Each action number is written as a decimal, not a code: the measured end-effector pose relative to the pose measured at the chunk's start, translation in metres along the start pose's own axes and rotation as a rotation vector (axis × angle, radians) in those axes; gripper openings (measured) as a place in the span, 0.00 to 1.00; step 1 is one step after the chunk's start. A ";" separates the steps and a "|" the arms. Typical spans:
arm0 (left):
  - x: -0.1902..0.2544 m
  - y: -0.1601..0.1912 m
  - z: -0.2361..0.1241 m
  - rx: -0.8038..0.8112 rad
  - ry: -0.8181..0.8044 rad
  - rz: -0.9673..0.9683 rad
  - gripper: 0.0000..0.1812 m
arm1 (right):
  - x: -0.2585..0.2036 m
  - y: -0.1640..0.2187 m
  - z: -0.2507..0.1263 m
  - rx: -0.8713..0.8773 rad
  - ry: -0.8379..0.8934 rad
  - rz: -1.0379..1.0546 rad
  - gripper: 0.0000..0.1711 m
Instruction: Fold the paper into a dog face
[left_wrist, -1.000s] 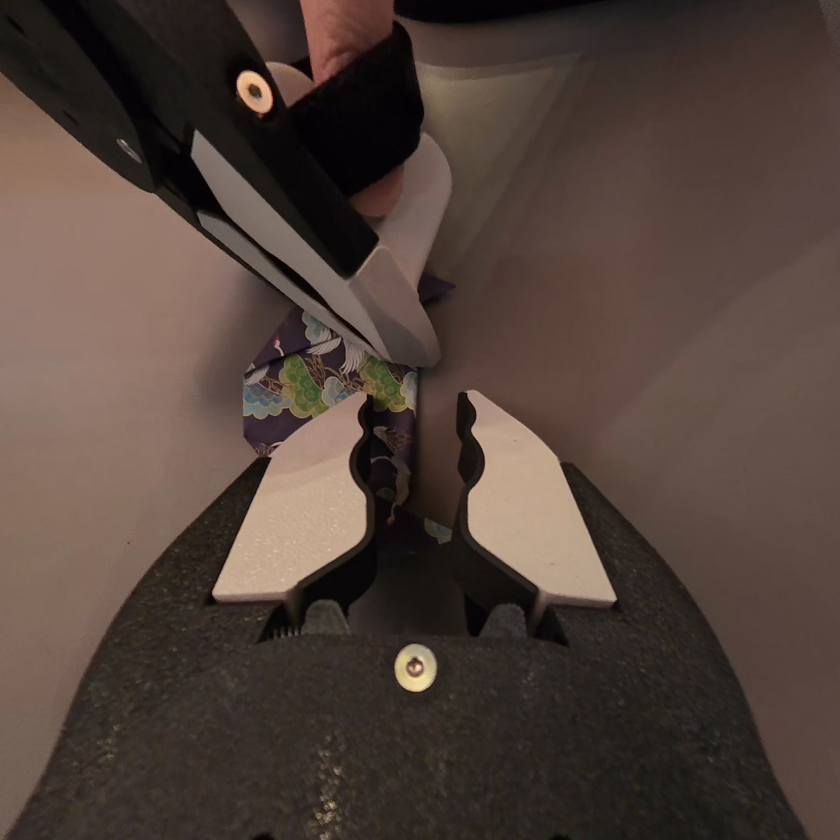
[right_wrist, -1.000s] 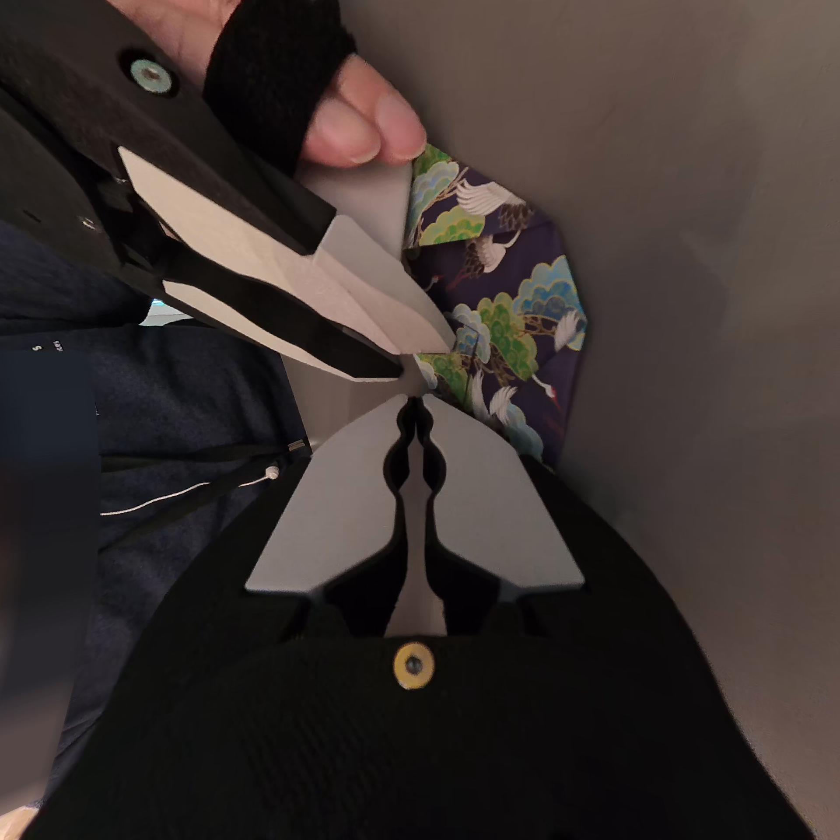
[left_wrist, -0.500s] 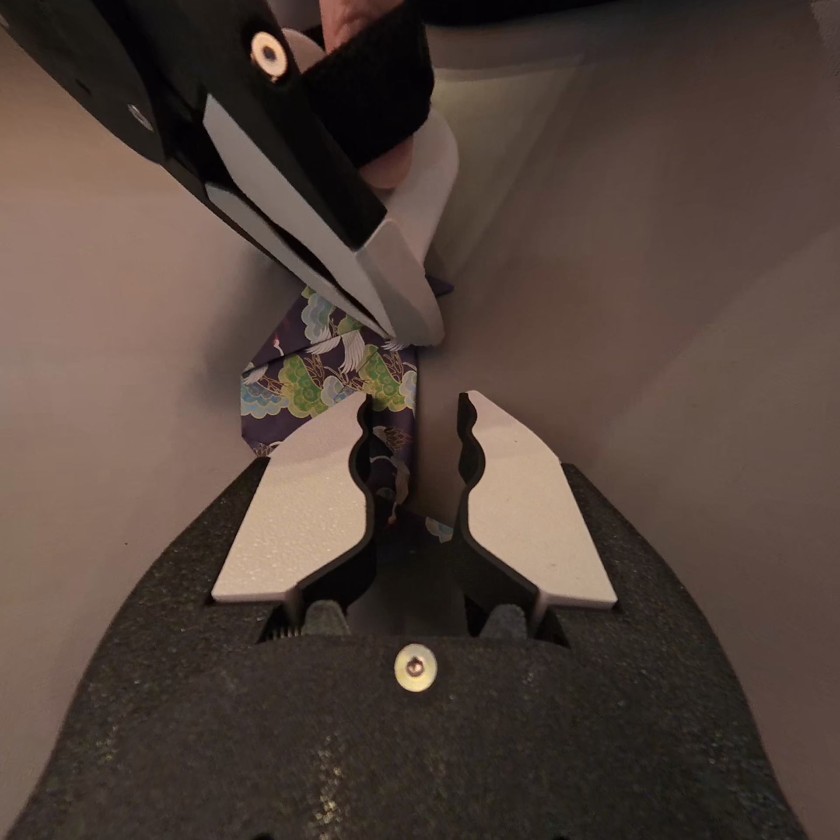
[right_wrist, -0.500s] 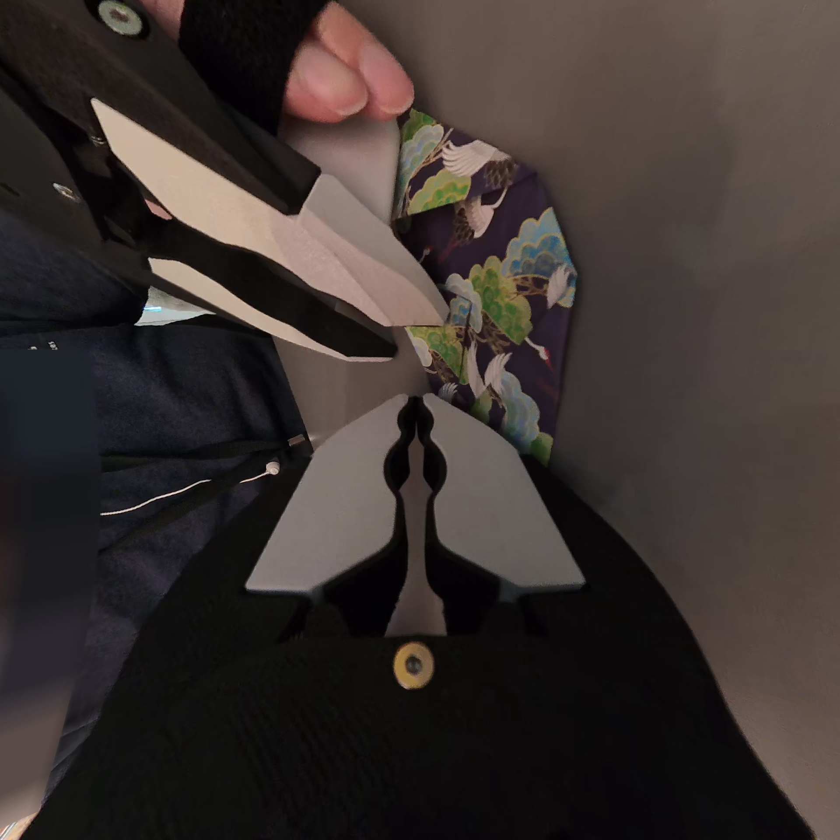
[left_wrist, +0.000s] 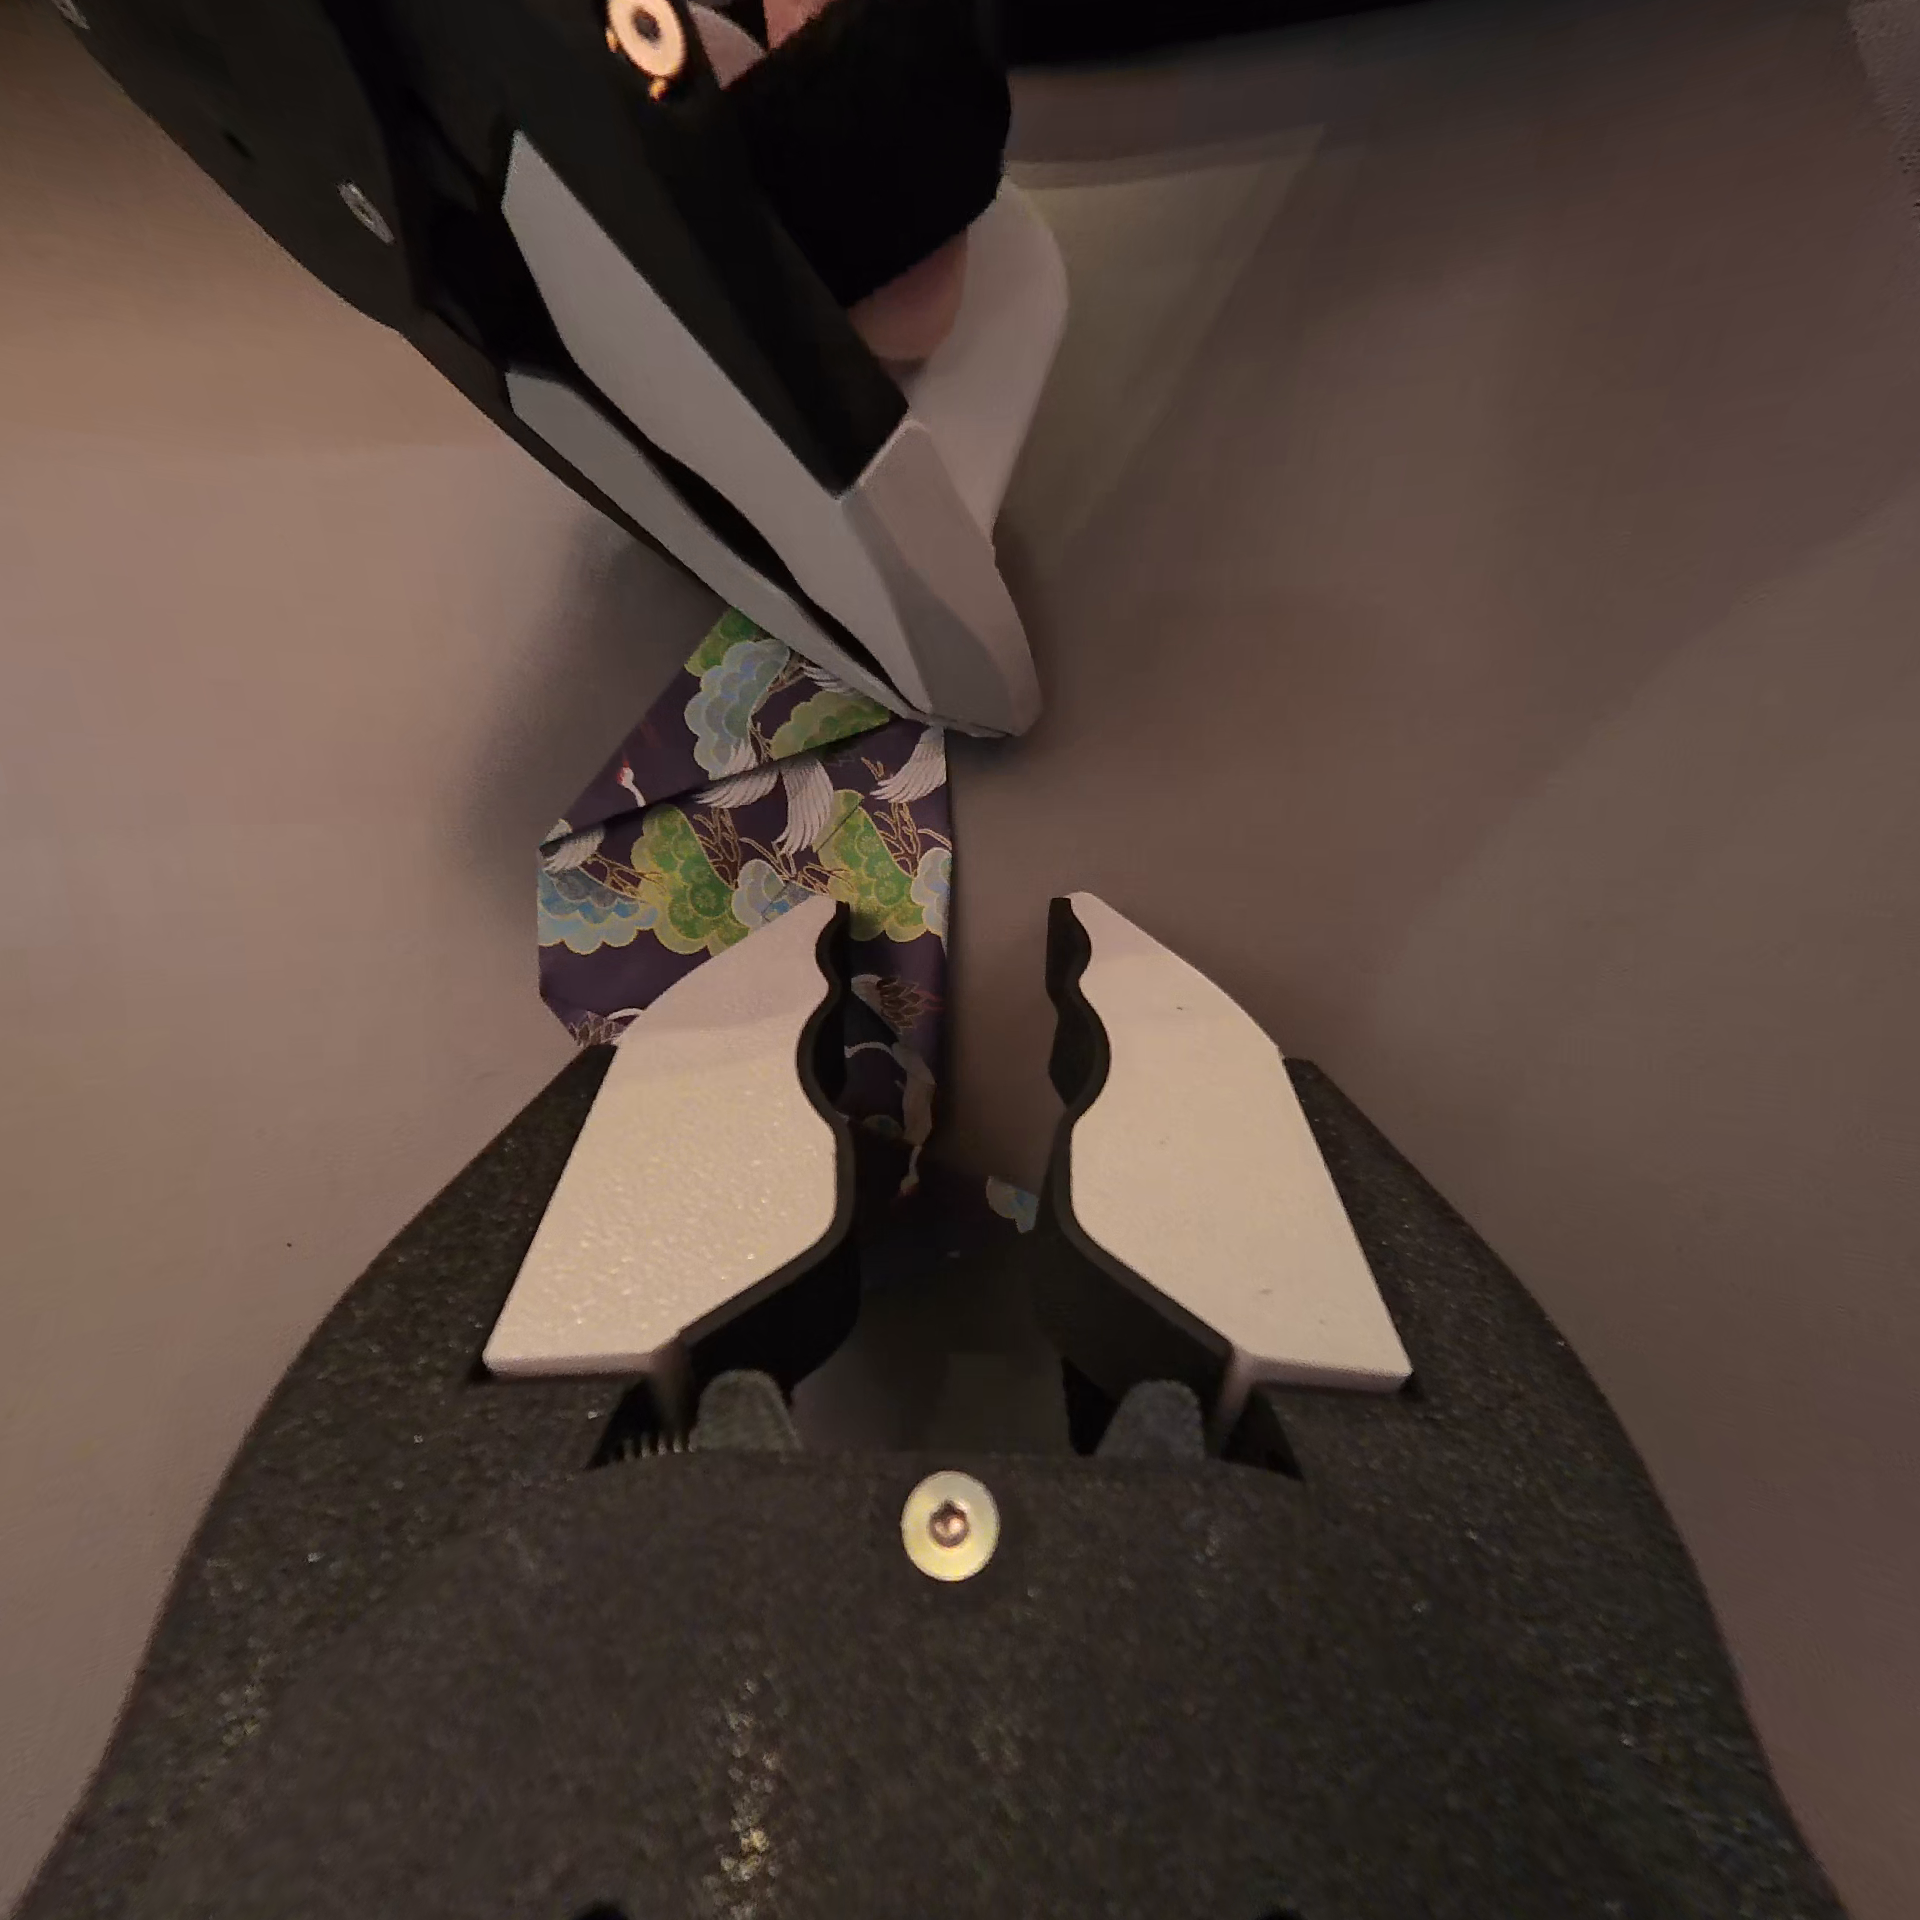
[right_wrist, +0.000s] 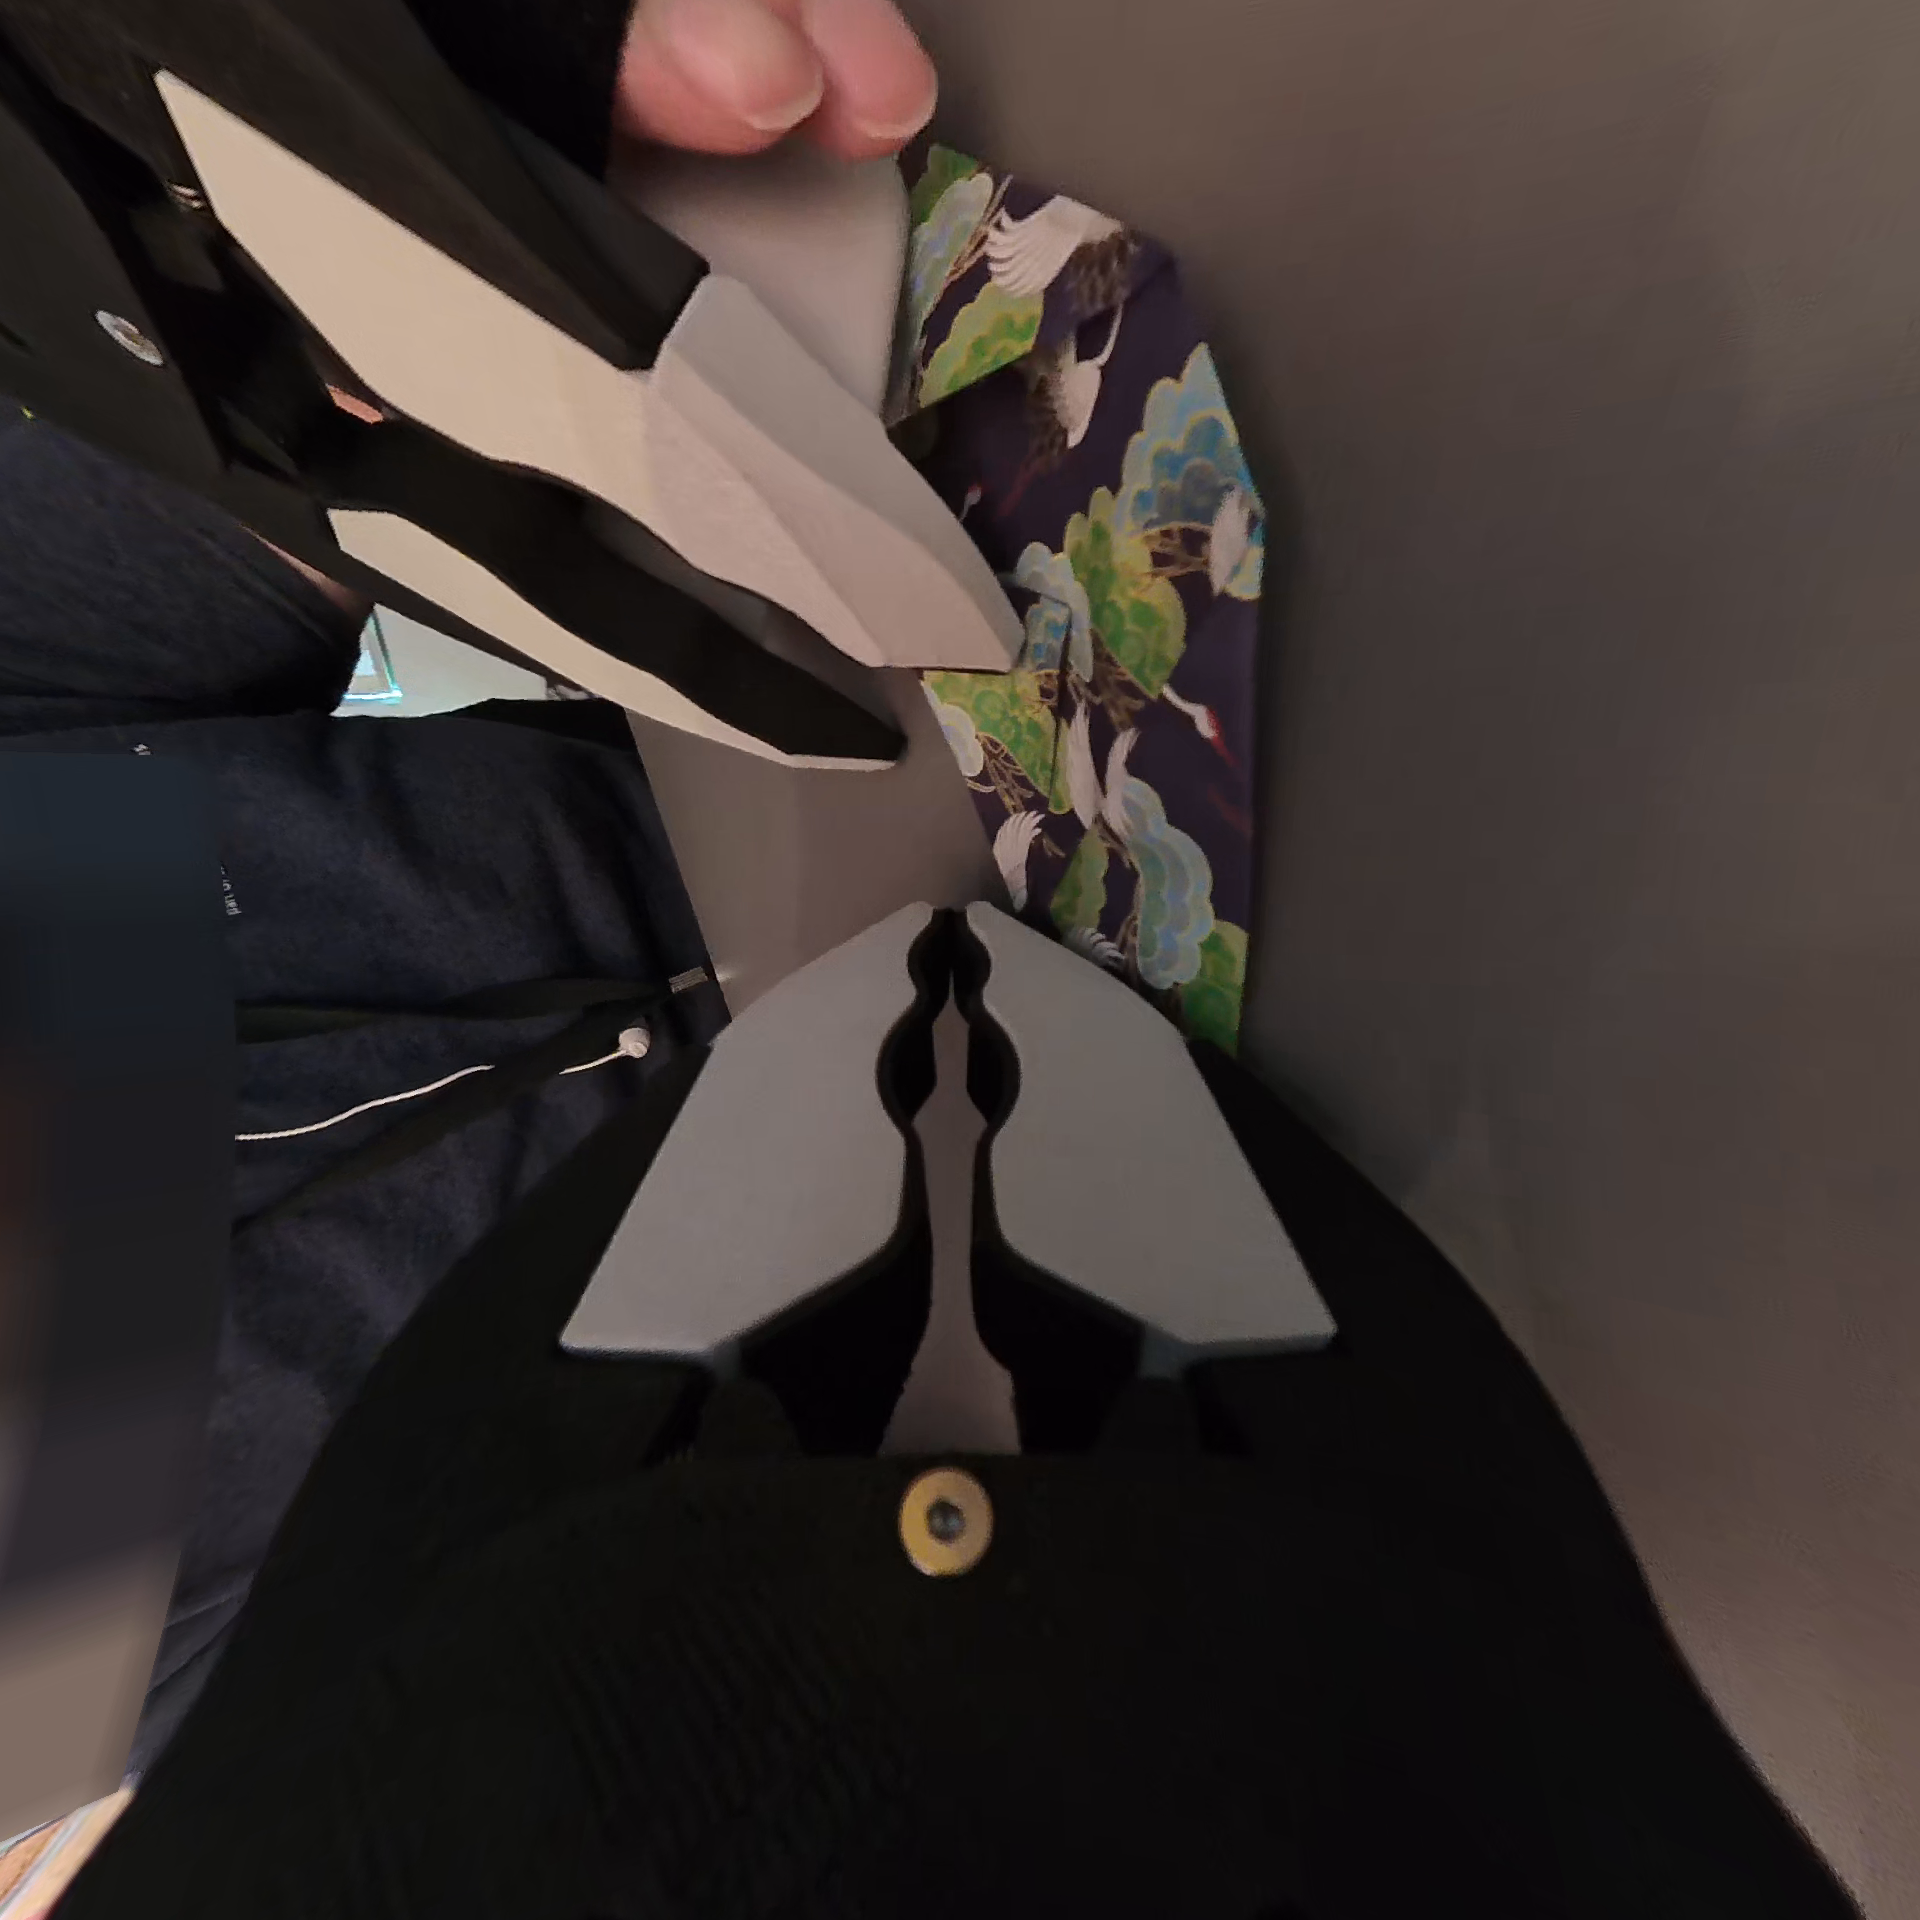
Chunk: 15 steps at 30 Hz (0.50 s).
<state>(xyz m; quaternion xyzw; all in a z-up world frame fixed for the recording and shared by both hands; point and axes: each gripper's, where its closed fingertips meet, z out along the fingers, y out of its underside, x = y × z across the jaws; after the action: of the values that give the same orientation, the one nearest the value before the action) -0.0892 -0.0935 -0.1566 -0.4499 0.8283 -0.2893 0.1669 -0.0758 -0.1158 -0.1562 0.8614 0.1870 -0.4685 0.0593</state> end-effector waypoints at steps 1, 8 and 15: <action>0.000 0.000 0.000 0.000 -0.001 0.000 0.20 | 0.000 0.000 0.000 0.002 0.005 -0.014 0.01; 0.001 0.000 0.000 0.000 -0.002 0.000 0.20 | -0.002 -0.033 -0.010 0.162 -0.001 -0.050 0.00; 0.002 0.000 0.001 0.006 -0.002 -0.001 0.20 | 0.000 -0.038 -0.003 0.134 0.058 -0.118 0.00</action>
<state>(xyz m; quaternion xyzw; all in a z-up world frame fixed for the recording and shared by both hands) -0.0898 -0.0959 -0.1571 -0.4500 0.8272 -0.2913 0.1687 -0.0879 -0.0795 -0.1518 0.8641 0.2072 -0.4576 -0.0316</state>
